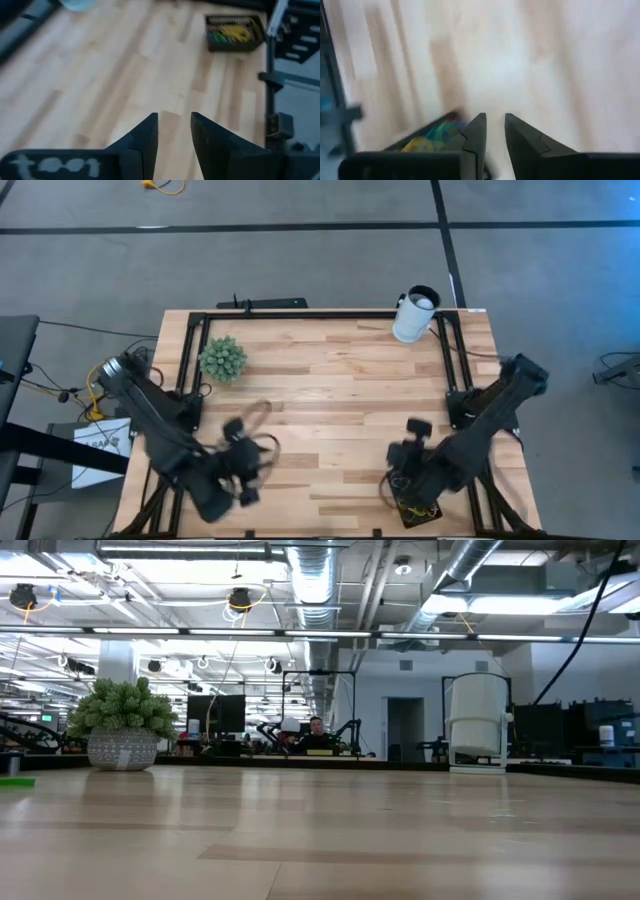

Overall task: Pick and place rubber bands into bin
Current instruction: Put the green rubber band into the black basket

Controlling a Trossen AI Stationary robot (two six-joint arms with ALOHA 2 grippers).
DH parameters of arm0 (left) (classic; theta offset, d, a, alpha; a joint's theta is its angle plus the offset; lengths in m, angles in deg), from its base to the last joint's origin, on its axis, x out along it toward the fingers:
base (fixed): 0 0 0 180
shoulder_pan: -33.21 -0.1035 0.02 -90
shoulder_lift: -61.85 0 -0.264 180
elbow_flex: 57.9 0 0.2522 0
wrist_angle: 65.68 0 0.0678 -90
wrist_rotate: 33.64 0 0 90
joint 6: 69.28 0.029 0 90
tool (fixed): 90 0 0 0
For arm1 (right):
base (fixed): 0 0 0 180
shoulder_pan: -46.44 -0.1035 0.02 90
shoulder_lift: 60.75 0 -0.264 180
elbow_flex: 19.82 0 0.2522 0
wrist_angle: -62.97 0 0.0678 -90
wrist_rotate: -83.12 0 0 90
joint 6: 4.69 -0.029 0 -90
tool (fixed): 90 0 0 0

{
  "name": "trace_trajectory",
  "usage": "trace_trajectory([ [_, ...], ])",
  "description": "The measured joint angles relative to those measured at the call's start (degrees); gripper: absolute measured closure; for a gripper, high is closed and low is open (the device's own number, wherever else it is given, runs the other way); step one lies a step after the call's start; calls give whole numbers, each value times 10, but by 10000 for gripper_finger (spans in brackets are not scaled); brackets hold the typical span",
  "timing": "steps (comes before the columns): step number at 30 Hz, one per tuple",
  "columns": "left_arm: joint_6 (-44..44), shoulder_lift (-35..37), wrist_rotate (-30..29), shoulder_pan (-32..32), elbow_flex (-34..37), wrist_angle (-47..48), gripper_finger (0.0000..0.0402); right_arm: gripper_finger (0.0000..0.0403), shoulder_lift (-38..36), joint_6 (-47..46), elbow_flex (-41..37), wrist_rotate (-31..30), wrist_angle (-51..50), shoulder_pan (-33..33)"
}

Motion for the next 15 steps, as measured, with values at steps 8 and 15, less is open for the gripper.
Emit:
trace_trajectory([
  [8, -212, 123, -91, 30, 13, 290, 322, 337, -208, 70, -34, -218, -6, 1],
  [15, -258, 172, -56, 71, 196, 163, 334, 337, -406, 150, -302, -140, 259, 2],
])
